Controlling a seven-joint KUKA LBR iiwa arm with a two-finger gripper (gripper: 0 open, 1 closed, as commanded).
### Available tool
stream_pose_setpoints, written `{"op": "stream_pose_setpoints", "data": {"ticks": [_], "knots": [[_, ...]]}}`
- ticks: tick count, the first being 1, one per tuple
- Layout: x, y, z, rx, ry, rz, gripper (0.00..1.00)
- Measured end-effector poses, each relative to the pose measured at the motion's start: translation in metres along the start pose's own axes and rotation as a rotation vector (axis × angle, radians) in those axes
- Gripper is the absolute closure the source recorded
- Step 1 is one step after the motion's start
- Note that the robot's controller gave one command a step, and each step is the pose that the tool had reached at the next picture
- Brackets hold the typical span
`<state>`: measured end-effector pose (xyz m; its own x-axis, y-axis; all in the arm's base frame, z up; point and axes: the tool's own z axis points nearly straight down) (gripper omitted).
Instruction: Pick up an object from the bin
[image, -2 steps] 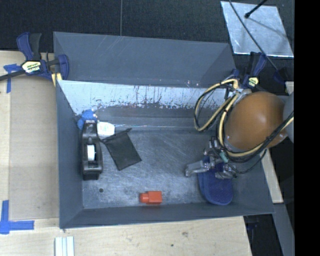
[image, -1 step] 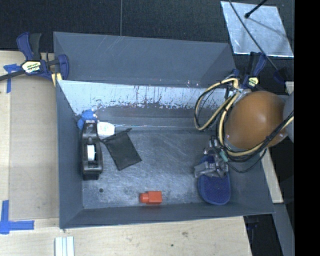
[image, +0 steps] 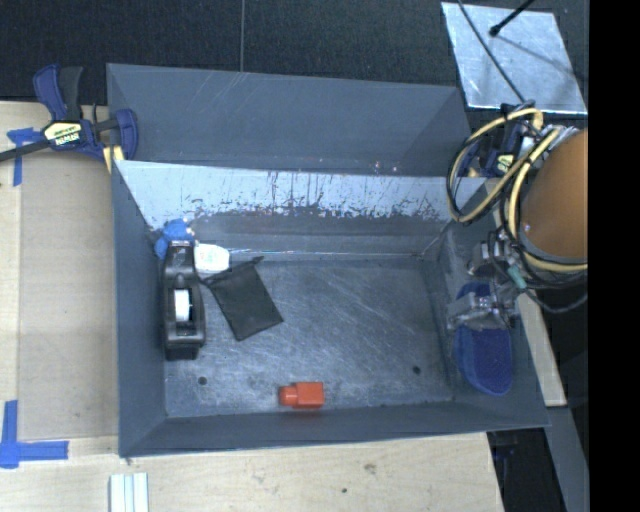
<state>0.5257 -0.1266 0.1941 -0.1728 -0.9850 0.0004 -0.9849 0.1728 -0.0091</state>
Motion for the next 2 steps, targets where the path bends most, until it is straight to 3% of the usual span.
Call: {"op": "stream_pose_setpoints", "data": {"ticks": [1,2], "knots": [[0.002,-0.015,-0.055,-0.001,-0.001,-0.003,1.0],[-0.021,0.012,-0.053,-0.01,-0.003,-0.183,1.0]]}}
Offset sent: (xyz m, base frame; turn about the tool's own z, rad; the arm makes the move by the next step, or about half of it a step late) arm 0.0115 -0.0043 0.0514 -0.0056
